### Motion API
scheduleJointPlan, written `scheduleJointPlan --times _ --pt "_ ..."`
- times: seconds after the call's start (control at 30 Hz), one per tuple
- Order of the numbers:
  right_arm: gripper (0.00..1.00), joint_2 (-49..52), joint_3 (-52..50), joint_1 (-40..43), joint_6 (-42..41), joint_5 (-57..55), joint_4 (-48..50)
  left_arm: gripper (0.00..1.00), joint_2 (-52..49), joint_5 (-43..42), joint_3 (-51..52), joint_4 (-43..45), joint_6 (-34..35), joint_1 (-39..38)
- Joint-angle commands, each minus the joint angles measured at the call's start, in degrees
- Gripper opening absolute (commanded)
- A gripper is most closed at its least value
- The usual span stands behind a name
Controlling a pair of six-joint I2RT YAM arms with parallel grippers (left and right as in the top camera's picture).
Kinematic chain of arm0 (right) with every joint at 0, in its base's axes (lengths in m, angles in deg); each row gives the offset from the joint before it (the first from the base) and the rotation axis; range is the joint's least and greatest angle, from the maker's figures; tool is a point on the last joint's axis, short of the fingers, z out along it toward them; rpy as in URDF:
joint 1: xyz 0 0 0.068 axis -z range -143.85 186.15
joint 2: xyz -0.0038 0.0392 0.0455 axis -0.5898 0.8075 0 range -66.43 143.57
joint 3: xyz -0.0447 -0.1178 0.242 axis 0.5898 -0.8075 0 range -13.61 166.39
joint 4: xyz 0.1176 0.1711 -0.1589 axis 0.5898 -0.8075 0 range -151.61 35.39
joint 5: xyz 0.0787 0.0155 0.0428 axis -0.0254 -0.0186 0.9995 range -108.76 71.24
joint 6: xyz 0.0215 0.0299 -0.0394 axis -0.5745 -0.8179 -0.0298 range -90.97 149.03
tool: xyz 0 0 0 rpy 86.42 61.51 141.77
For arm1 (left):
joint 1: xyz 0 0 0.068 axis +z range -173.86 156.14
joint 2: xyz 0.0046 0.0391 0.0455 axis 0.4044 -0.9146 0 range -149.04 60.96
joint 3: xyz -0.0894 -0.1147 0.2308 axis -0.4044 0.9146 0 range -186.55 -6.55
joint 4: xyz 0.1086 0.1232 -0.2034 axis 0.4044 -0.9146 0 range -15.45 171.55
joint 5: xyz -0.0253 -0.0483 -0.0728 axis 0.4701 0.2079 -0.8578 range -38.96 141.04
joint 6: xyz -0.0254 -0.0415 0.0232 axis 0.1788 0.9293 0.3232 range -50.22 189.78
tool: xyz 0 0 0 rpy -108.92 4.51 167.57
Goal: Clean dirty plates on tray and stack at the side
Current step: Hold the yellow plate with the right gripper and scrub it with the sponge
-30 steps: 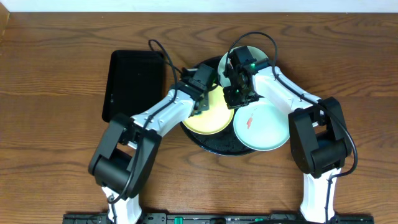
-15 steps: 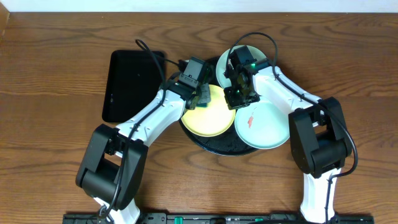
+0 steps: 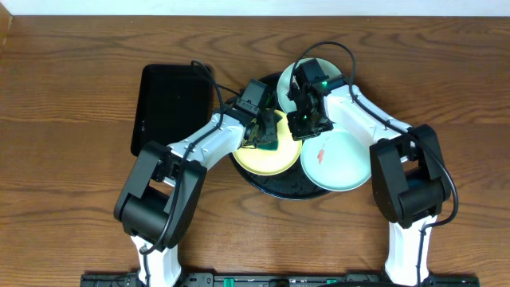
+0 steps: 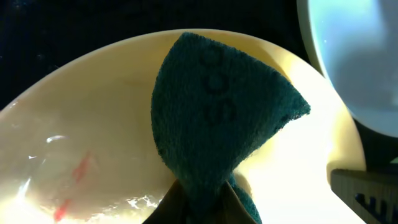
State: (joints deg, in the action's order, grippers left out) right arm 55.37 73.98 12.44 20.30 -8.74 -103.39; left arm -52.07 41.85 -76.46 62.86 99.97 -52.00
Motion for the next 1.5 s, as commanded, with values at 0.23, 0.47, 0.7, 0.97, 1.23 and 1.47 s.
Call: scheduleJointPlan --times 0.23,0.47,0.7,0.97,1.23,1.47 --pt "0.01 0.07 -0.22 0.35 0.02 -2.05 -1.77 0.07 -5.88 23.56 1.55 -5.18 0.26 3.02" --pt "0.01 0.07 -0.22 0.35 0.02 -2.08 -1.84 0.08 -4.57 32.41 1.44 -7.21 0.26 3.1" --pt "0.01 0.09 -0.22 0.35 0.02 -2.08 -1.81 0.08 -2.36 40.19 1.31 -8.52 0.22 3.1" --pt "0.01 0.07 -0.22 0.35 0.02 -2.08 -1.86 0.08 2.75 40.33 0.87 -8.41 -0.15 3.1" --pt "0.01 0.07 -0.22 0.35 0.02 -2.08 -2.27 0.08 10.16 34.77 0.9 -10.01 -0.13 3.1" --pt "0.01 0.07 -0.22 0.35 0.02 -2.08 -2.19 0.08 10.36 4.42 1.25 -11.04 0.52 2.97"
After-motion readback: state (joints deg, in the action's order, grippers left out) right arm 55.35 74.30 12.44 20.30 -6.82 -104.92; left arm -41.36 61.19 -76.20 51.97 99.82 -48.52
